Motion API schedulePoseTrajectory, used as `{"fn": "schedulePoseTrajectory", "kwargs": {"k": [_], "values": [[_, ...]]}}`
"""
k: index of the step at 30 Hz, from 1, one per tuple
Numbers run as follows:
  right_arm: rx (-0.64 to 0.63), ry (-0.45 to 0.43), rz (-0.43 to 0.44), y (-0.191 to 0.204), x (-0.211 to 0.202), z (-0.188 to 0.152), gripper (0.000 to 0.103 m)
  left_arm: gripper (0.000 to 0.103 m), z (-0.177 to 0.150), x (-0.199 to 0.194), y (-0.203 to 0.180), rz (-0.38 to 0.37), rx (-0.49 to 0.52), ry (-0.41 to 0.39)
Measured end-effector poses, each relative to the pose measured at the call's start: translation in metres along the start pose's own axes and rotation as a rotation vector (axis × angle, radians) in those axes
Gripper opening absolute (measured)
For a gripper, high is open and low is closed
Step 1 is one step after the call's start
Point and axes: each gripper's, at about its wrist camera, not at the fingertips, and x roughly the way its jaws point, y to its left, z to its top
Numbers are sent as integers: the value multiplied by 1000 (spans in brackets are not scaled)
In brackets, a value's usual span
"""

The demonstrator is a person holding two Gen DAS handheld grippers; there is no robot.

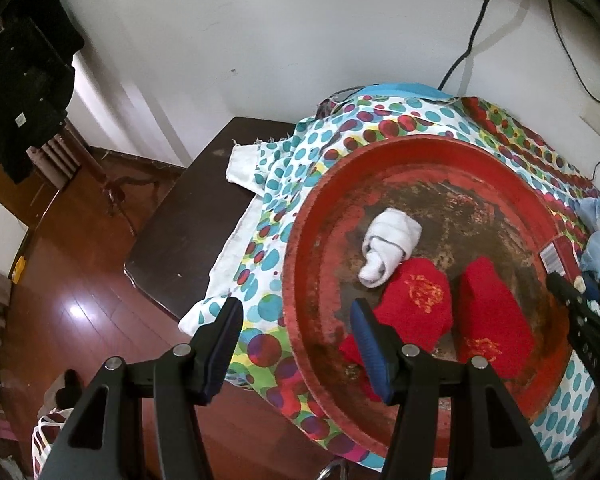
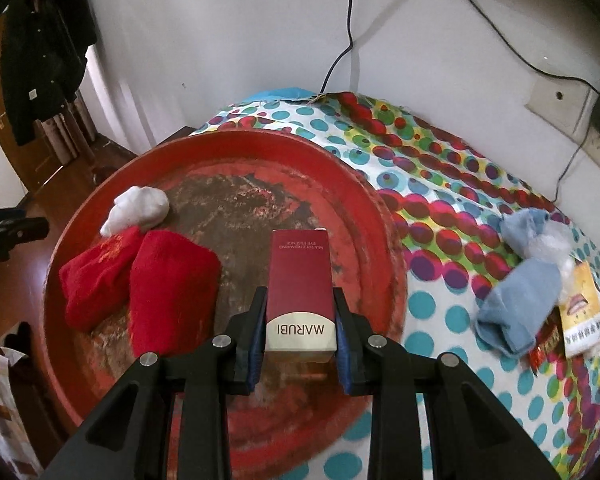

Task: Organize objects
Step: 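Lower the MARUBI box into the red tray and open the right tool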

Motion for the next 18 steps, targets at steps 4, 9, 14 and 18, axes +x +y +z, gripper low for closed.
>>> {"fn": "schedulePoseTrajectory", "kwargs": {"k": [4, 9, 14, 18], "values": [[-20, 7, -18, 4, 12, 14, 27, 57, -1, 4, 1, 9, 0, 11], [-32, 17, -38, 9, 23, 25, 27, 57, -1, 8, -2, 10, 10, 20], [-50, 22, -49, 13, 30, 29, 27, 57, -1, 10, -5, 8, 25, 22], [-62, 1, -68, 14, 27, 29, 44, 57, -1, 12, -8, 4, 29, 27]]}}
